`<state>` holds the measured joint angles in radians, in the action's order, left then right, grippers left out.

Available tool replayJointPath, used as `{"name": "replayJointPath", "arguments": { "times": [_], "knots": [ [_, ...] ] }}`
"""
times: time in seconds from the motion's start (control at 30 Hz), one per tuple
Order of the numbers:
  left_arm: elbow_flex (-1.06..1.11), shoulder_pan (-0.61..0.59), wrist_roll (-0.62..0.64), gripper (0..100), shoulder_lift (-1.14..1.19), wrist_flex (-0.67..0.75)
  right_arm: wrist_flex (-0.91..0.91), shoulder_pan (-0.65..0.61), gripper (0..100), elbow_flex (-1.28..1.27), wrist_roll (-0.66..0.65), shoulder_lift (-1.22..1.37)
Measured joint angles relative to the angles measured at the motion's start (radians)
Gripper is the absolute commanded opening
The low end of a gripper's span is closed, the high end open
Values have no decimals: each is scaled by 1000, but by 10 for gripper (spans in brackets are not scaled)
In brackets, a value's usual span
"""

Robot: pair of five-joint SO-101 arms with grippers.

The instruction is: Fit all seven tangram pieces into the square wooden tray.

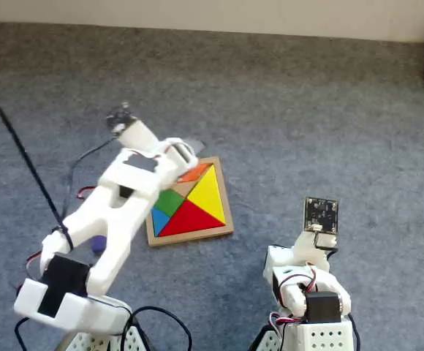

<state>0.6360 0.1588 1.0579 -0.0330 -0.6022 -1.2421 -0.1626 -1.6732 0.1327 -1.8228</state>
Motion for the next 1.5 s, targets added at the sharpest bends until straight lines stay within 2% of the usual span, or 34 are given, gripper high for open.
{"name": "replayJointPath", "arguments": {
  "times": [0.13, 0.33, 0.53, 0.73, 0.9, 1.03, 1.17, 1.3, 1.5],
  "knots": [
    [-2, -51, 0, 323, 0, 0, 0, 0, 9, 0, 0, 0],
    [68, -44, 0, 323, -2, 69, 0, 0, 9, 0, 0, 0],
    [104, 40, -2, 323, 9, 106, 0, 0, 9, 0, 0, 0],
    [41, 74, -5, 323, 84, 118, 0, 0, 9, 0, 0, 0],
    [35, 81, -3, 323, 48, 101, 0, 0, 9, 0, 0, 0],
    [35, 80, -3, 323, -60, 23, 0, 0, 9, 0, 0, 0],
    [35, 2, 9, 323, -83, -12, 0, 0, 9, 0, 0, 0],
    [35, -44, -5, 323, 20, -14, 0, 0, 9, 0, 0, 0],
    [-69, -12, -18, 323, 187, -29, 0, 0, 9, 0, 0, 0]
  ]
}}
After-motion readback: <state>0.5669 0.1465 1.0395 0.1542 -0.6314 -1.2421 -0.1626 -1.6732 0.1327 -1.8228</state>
